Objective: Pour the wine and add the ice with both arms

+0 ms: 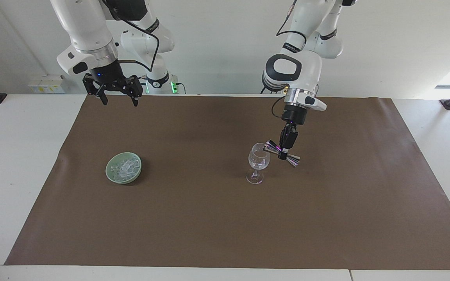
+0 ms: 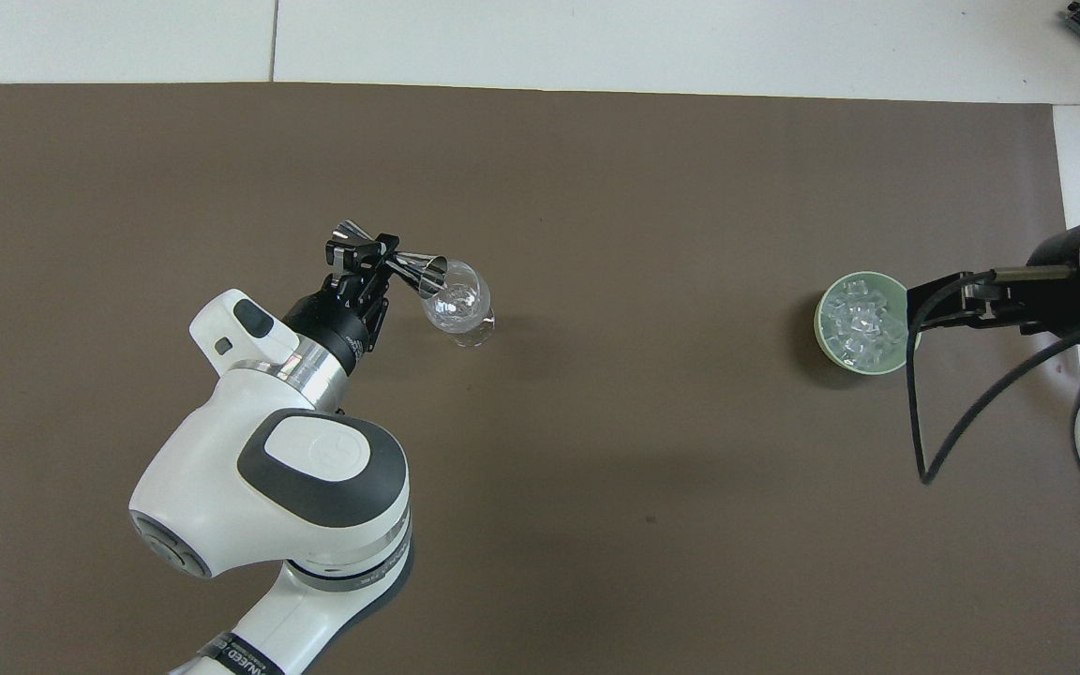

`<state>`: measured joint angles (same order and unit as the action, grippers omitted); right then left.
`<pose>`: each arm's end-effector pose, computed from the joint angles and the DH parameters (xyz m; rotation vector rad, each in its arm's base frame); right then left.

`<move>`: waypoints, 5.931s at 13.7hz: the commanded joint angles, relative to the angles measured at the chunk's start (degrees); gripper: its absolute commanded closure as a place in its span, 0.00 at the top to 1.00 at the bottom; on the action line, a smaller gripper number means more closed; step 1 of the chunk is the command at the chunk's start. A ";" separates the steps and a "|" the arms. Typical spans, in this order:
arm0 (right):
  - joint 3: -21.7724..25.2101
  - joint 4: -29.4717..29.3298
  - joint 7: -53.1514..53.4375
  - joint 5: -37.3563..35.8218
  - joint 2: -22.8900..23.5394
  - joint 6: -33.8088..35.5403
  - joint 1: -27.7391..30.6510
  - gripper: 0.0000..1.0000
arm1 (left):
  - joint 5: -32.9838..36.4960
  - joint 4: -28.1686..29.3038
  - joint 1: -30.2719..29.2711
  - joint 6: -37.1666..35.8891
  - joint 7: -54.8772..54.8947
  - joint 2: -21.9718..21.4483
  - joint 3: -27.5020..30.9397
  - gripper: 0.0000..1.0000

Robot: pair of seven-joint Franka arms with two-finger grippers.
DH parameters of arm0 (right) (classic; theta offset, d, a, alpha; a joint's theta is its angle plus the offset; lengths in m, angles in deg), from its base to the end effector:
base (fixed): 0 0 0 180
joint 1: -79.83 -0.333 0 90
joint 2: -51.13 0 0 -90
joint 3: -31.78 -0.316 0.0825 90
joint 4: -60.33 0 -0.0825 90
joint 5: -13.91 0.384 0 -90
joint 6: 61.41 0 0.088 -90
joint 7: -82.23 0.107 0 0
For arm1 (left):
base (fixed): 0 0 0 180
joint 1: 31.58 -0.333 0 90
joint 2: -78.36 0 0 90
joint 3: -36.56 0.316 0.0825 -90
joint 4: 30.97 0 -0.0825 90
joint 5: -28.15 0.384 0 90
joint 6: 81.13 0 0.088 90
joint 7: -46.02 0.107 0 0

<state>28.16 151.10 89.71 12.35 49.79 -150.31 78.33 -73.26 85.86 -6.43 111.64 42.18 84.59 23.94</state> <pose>0.5433 0.0461 0.6294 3.1114 -0.0647 -0.0095 0.4961 -0.2448 0.4322 1.7757 1.3623 0.5691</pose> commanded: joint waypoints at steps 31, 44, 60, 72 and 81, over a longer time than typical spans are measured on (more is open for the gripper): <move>-0.17 0.64 -1.24 0.06 -0.68 0.39 0.27 1.00 | 3.42 -3.81 2.36 4.63 10.60 2.48 0.67 0.00; -0.17 0.64 -1.24 0.06 -0.68 0.39 0.27 1.00 | 3.42 -3.81 2.19 4.63 13.33 2.48 0.67 0.00; 0.36 -0.24 -1.15 5.85 -0.07 -0.05 1.76 1.00 | -6.32 -4.42 0.17 3.66 13.86 1.60 0.23 0.00; 0.45 0.38 -1.15 3.76 -0.42 -0.32 1.50 1.00 | -9.85 -4.60 -2.21 -1.17 -10.73 0.98 -0.21 0.00; -0.25 0.20 -1.42 1.38 -0.68 0.39 1.15 1.00 | -9.85 -5.39 -3.70 -1.17 -30.25 1.07 0.23 0.00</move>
<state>28.17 150.66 89.71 13.99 49.75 -150.28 79.37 -81.87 81.17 -8.67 111.42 14.43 86.14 24.31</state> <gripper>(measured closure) 0.000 0.789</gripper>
